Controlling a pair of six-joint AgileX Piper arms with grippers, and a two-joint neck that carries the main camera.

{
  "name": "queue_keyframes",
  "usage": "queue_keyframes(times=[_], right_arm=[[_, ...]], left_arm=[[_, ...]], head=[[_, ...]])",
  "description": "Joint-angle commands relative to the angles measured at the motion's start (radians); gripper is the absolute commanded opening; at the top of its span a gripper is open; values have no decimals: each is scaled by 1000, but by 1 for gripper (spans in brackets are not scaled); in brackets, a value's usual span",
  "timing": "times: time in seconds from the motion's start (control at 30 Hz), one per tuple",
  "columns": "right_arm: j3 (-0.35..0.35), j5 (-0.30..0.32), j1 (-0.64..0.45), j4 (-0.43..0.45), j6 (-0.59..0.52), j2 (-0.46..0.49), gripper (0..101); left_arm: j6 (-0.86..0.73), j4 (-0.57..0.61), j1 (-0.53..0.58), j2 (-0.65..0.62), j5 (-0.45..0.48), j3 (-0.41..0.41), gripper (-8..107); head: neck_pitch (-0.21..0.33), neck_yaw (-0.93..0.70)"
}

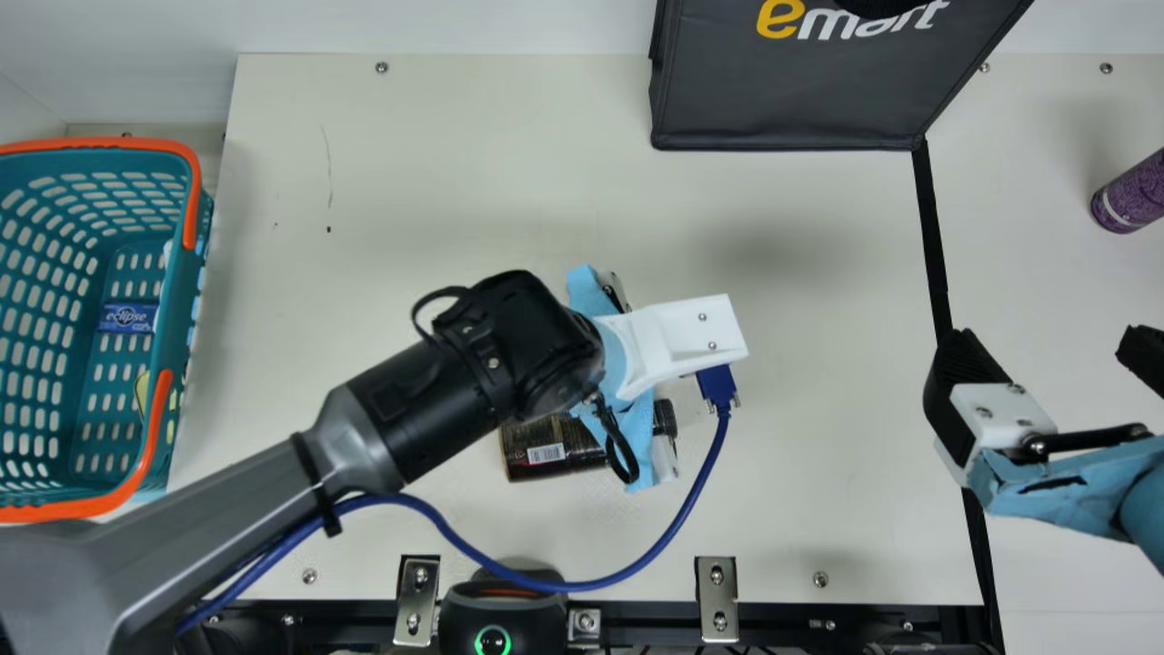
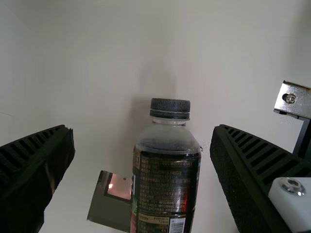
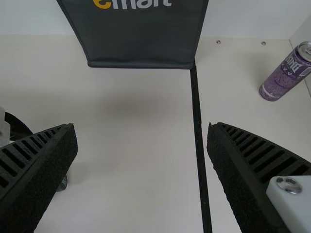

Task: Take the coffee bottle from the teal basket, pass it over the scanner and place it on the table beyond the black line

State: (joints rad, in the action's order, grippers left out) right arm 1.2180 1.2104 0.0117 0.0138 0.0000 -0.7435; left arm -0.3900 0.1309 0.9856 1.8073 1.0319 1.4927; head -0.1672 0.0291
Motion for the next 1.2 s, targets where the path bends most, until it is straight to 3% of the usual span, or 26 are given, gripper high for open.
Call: queue_keyframes(times=[0.0, 0.37, 1.17], right_arm=[[0, 0, 0, 0, 0, 0, 95], [0, 0, 0, 0, 0, 0, 95], [0, 0, 0, 0, 0, 0, 95]], left_arm=[[10, -6, 5, 14, 11, 7, 90], [69, -23, 28, 84, 38, 33, 90], [145, -25, 66, 171, 9, 29, 90]], head=[[29, -2], [29, -2], [29, -2]])
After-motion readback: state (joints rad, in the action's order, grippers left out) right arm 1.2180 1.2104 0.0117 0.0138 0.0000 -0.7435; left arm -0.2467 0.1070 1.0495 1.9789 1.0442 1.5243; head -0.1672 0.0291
